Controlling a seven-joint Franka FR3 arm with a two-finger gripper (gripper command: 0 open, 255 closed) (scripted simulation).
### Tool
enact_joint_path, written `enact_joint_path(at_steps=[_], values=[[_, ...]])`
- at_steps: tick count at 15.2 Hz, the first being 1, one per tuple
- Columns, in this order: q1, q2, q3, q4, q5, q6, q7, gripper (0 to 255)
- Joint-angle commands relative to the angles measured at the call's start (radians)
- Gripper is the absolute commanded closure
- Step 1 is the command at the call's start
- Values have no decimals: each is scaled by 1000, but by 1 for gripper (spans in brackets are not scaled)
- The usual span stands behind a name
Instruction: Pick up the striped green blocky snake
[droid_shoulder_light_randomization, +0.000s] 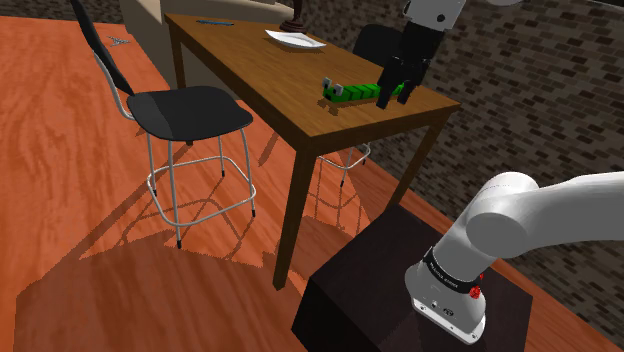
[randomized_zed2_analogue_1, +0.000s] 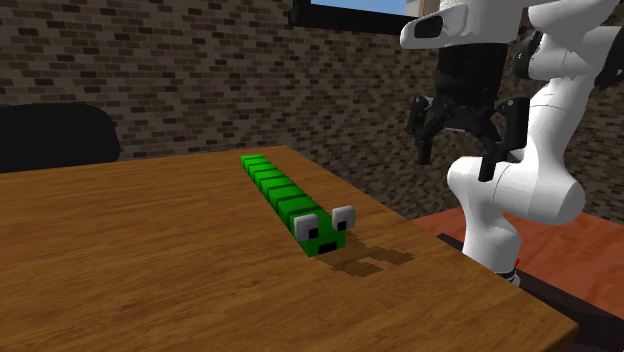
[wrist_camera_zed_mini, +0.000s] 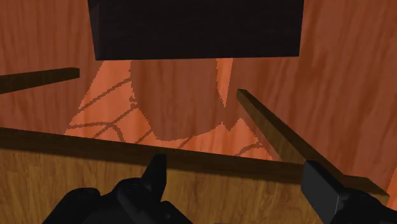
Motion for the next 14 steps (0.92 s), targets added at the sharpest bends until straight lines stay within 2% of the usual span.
enact_joint_path(at_steps=[1, 7, 14], values=[[0, 0, 0, 0, 0, 0, 0, 0], [57, 11, -190, -14, -152, 46, -431, 0], [149, 141, -410, 78, -277, 137, -926, 0]])
